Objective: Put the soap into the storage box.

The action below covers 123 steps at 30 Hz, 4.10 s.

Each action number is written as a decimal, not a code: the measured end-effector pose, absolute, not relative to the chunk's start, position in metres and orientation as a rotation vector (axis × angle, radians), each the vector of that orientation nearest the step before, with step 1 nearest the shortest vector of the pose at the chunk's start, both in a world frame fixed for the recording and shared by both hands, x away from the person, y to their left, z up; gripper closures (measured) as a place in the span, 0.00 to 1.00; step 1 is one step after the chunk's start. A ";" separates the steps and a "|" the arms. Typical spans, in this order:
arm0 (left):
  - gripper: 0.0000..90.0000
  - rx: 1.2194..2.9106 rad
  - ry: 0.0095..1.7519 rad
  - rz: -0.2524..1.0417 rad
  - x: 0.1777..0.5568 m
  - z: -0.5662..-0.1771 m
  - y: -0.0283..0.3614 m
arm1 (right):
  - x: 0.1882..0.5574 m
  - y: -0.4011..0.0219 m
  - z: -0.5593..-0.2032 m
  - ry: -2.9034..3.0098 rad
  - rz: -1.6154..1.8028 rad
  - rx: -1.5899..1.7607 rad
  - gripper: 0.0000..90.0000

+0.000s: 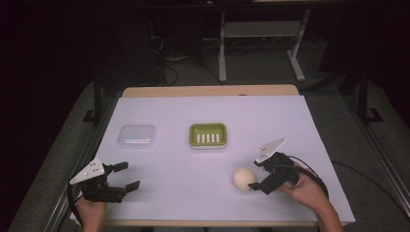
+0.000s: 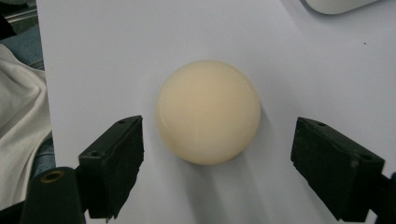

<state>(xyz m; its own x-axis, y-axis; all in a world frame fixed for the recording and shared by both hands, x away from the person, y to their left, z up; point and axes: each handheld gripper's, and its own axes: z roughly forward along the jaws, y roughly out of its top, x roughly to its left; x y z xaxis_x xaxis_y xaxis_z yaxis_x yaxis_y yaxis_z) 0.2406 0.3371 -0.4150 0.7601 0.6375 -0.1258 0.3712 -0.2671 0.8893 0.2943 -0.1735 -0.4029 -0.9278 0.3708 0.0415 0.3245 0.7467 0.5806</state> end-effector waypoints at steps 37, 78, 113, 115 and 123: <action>0.15 1.888 0.775 0.318 0.241 -0.416 0.338 | 0.309 -0.138 -0.425 2.985 0.763 0.504 0.17; 0.15 1.897 0.768 0.318 0.240 -0.416 0.337 | 0.311 -0.128 -0.422 2.994 0.726 0.506 0.26; 0.15 1.888 0.777 0.325 0.241 -0.415 0.341 | 0.342 -0.113 -0.390 2.976 0.822 0.472 0.26; 0.15 1.887 0.775 0.326 0.241 -0.415 0.341 | 0.346 -0.109 -0.387 2.978 0.815 0.463 0.26; 0.15 1.879 0.780 0.320 0.241 -0.415 0.341 | 0.355 -0.102 -0.381 2.977 0.841 0.447 0.26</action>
